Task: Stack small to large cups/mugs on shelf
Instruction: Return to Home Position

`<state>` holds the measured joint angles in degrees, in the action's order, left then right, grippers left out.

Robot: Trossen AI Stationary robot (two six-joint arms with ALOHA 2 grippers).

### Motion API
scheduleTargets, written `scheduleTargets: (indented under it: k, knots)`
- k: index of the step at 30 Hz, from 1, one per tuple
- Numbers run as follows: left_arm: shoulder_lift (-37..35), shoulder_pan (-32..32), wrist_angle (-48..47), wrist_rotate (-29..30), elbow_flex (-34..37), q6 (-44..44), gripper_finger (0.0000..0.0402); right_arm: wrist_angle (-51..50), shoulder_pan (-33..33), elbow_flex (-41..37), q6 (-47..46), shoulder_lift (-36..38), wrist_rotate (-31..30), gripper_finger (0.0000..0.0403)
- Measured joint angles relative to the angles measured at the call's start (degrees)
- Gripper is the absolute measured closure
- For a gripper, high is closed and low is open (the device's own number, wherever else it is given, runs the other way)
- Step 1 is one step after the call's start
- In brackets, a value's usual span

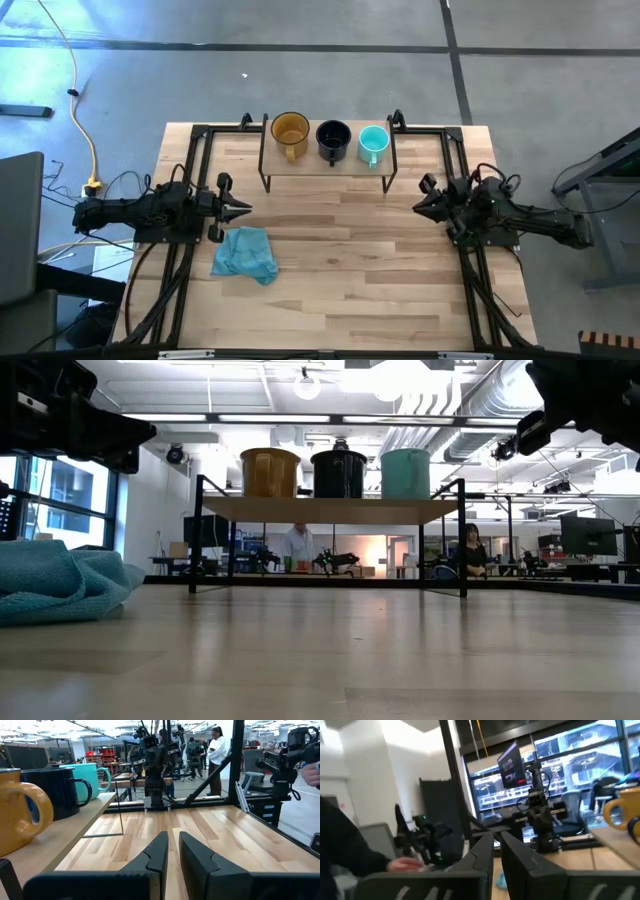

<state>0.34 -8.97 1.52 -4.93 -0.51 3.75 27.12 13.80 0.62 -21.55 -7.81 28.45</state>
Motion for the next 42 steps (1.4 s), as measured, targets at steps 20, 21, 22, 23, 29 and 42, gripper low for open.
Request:
scheduleTargets:
  k: [20,21,22,23,29,42]
  knots:
    - [0.0,0.0,-0.02,0.02,0.0,0.0,0.0364,-4.86,0.02,-0.09,17.08,4.11,-12.68,0.0401]
    - [0.0,0.0,-0.02,0.02,0.0,0.0,0.0364,-6.18,0.02,-0.09,17.74,5.3,-14.91,0.0401]
    - [0.0,0.0,-0.02,0.02,0.0,0.0,0.0364,-7.82,0.02,-0.11,18.41,6.75,-17.09,0.0401]
    - [0.01,0.0,-0.02,0.02,0.0,-0.01,0.0364,-9.12,0.04,-0.11,18.93,7.76,-18.57,0.0401]
    - [0.02,0.0,-0.04,0.05,0.0,0.0,0.0364,-14.22,0.02,-0.11,19.5,7.75,-23.32,0.0401]
    - [0.02,0.0,-0.04,0.04,0.0,0.0,0.0364,-19.53,0.02,-0.13,23.22,7.76,-33.95,0.0401]
